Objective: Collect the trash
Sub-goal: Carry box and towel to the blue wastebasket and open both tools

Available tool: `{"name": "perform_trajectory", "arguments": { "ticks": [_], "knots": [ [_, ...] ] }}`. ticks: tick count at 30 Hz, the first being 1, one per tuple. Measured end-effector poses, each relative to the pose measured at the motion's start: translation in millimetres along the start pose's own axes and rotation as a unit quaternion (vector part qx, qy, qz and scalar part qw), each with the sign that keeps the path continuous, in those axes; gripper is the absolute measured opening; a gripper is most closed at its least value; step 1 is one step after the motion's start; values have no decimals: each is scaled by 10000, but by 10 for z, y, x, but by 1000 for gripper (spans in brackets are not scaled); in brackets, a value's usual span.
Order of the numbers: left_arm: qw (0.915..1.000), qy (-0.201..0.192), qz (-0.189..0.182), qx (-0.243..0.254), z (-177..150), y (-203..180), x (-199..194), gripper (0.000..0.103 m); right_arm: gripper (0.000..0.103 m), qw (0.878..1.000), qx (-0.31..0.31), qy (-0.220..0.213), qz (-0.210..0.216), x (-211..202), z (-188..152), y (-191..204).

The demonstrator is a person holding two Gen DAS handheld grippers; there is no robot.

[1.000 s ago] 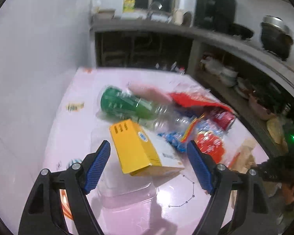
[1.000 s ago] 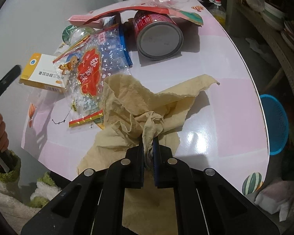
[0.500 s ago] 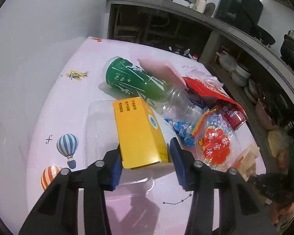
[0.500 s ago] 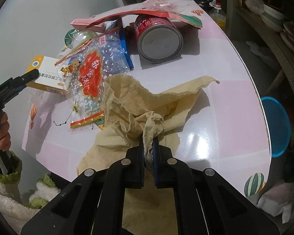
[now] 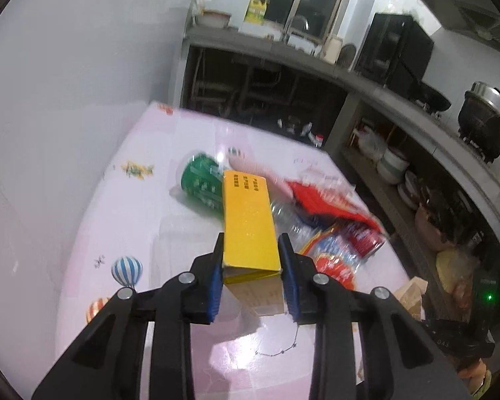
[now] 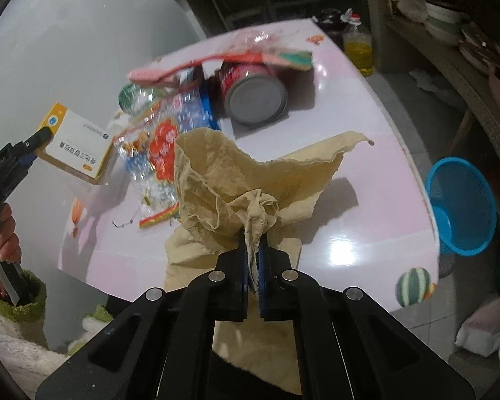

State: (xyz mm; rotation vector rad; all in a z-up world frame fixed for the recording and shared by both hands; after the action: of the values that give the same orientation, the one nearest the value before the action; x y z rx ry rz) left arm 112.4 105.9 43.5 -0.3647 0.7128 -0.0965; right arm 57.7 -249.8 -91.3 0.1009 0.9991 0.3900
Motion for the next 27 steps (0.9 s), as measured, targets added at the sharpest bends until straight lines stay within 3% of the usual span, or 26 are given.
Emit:
{"name": "perform_trajectory", "arguments": {
  "ticks": [8,13,17,21,23,27],
  "knots": [
    [9965,-646,-369,380,226,-428,-491,29,3,9965,413,-728,39,-492,34,-264],
    [9874,-528,-1193,899,274,-1197,-475,29,3,9864,976,-1288,-314,-906,-25,-744],
    [9689,1,-2023,1423,176,-2106,-157,29,3,9683,1788,-1571,-759,-1162,-260,-1360],
    [9458,875,-2466,1924,-95,-2982,401,29,3,9429,2684,-1569,-1195,-1186,-609,-2011],
    [9315,1420,-2530,2194,-336,-3391,753,30,3,9303,3080,-1500,-1310,-1094,-743,-2280],
    [9051,2183,-2110,2976,-995,-4095,1565,30,4,9133,3577,-1300,-1447,-780,-912,-2635]
  ]
}}
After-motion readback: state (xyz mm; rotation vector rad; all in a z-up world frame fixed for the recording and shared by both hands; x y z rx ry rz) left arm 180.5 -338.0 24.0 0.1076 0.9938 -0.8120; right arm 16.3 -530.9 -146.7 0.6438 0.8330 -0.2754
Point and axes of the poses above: each gripper's, at about its wrist camera, not at the fingertips, and x roughly the way its jaws point, y to its left, z to its top, the point moved 5 cm from there along x, roughly the way its jaws point, and after that the axes turned 9 degrees about -x, right-handed, at the moved point
